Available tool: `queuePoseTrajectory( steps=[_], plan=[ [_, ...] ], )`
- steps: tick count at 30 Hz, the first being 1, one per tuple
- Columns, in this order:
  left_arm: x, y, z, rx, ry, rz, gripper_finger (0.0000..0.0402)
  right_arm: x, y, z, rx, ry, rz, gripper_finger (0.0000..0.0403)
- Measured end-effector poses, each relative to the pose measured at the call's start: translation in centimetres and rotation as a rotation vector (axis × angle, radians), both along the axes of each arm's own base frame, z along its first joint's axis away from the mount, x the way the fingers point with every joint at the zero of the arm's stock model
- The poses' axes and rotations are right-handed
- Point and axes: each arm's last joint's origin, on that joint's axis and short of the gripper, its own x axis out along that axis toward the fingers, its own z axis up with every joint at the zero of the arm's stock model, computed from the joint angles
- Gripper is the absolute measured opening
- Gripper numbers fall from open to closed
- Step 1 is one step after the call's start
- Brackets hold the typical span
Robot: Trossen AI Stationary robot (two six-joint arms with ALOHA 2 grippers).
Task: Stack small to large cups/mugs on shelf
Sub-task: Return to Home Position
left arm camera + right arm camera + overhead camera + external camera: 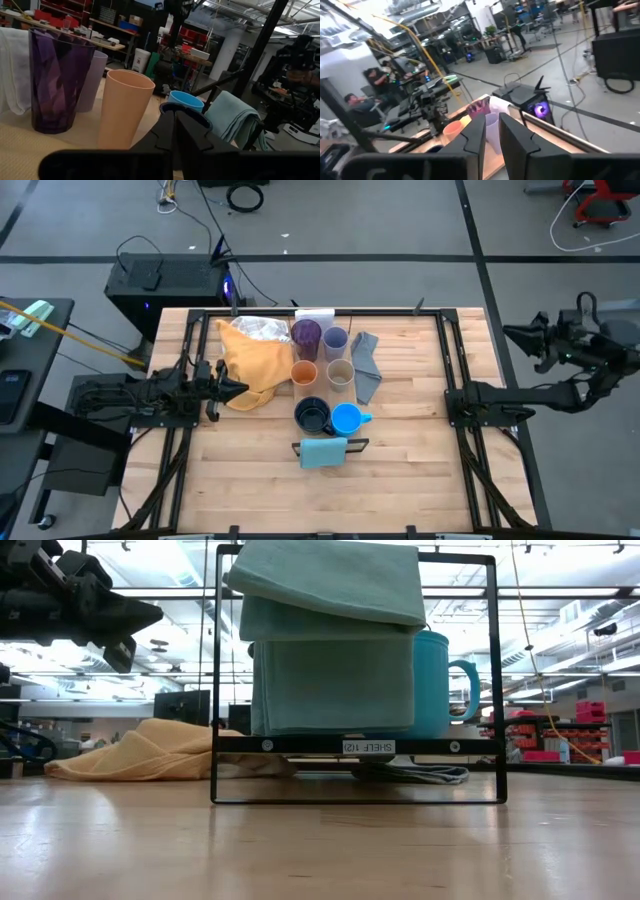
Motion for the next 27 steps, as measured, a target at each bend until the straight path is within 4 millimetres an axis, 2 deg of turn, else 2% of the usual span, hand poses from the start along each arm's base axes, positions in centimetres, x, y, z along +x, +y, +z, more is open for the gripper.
queuePoseTrajectory(
  steps=[3, 7, 14, 17, 20, 22, 25, 27],
  plan=[
    [0.0, 0.0, 0.0, 0.000, 0.000, 0.000, 0.0018, -0.8, 0.2, -1.9, -0.002, -0.023, 0.010, 0.0058],
    [0.0, 0.0, 0.0, 0.001, 0.001, 0.000, 0.0022, -0.9, 0.6, -2.7, -0.017, 0.072, -0.005, 0.0058],
    [0.0, 0.0, 0.0, 0.001, 0.006, 0.000, 0.0033, -0.2, 1.5, -2.0, -0.070, -0.013, 0.153, 0.0051],
    [0.0, 0.0, -0.1, 0.000, 0.008, 0.000, 0.0036, 1.1, 2.0, -1.7, -0.137, -0.055, 0.229, 0.0050],
    [0.0, 0.0, -0.1, 0.000, 0.008, 0.000, 0.0034, 2.4, 2.1, -1.5, -0.206, -0.105, 0.220, 0.0050],
    [0.0, 0.0, -0.1, 0.001, 0.008, 0.001, 0.0031, 3.8, 1.8, -1.9, -0.227, -0.103, 0.210, 0.0050],
    [0.0, 0.0, -0.1, 0.001, 0.007, 0.000, 0.0026, 6.1, 1.4, -2.0, -0.269, -0.213, 0.222, 0.0050],
    [0.0, 0.0, -0.1, 0.001, 0.008, 0.000, 0.0023, 8.1, 1.0, -2.8, -0.285, -0.275, 0.244, 0.0050]
  ],
)
